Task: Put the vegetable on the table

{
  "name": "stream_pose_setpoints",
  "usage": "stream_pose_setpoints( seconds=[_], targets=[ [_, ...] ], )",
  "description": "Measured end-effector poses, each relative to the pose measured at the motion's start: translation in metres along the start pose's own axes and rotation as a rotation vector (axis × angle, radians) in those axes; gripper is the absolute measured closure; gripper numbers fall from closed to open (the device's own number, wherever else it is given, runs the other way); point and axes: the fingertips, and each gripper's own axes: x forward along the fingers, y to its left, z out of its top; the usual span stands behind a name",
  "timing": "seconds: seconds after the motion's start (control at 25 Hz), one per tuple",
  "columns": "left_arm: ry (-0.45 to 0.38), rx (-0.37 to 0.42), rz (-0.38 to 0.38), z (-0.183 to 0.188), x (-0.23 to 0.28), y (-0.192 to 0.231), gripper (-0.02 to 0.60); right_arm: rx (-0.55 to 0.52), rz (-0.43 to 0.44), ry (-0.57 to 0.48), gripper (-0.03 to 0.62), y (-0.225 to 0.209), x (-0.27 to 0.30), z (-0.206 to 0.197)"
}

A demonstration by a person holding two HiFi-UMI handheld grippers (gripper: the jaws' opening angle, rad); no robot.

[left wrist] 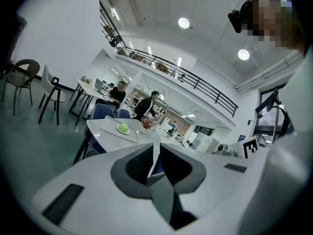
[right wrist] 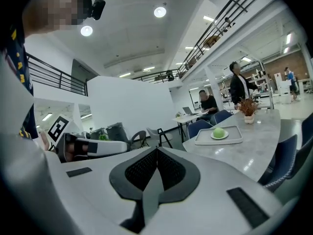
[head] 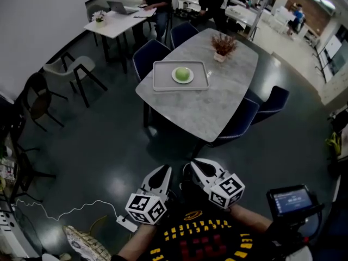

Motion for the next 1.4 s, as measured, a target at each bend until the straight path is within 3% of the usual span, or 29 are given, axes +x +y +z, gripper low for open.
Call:
stream_pose_setpoints(
  seconds=[0.28, 0.6, 0.84, 1.08, 1.4],
  targets=[
    [-0.035, 0.059, 0.045, 0.041, 0.040, 0.029, 0.538, 0.005, 0.039, -0.038, 0.589, -0.038, 0.050, 0.030],
    [-0.027, 0.106, 0.033, 0.087, 0.141, 0.035, 0.537, 0.035, 0.030, -0.089, 0.589, -0.133, 0.088, 0.081],
    [0.014, 0.119, 0.015, 0.094, 0.216, 0.028, 0.538, 0.096, 0.003, -0.119, 0.589, -0.209, 0.095, 0.101],
    [0.044, 0.125, 0.023, 0.098, 0.256, 0.038, 0.537, 0.144, -0.046, -0.128, 0.589, -0.251, 0.104, 0.105],
    [0.108, 0.117, 0.062, 0.103, 0.309, 0.086, 0.542, 0.172, -0.156, -0.155, 0.589, -0.308, 0.134, 0.111]
  ],
)
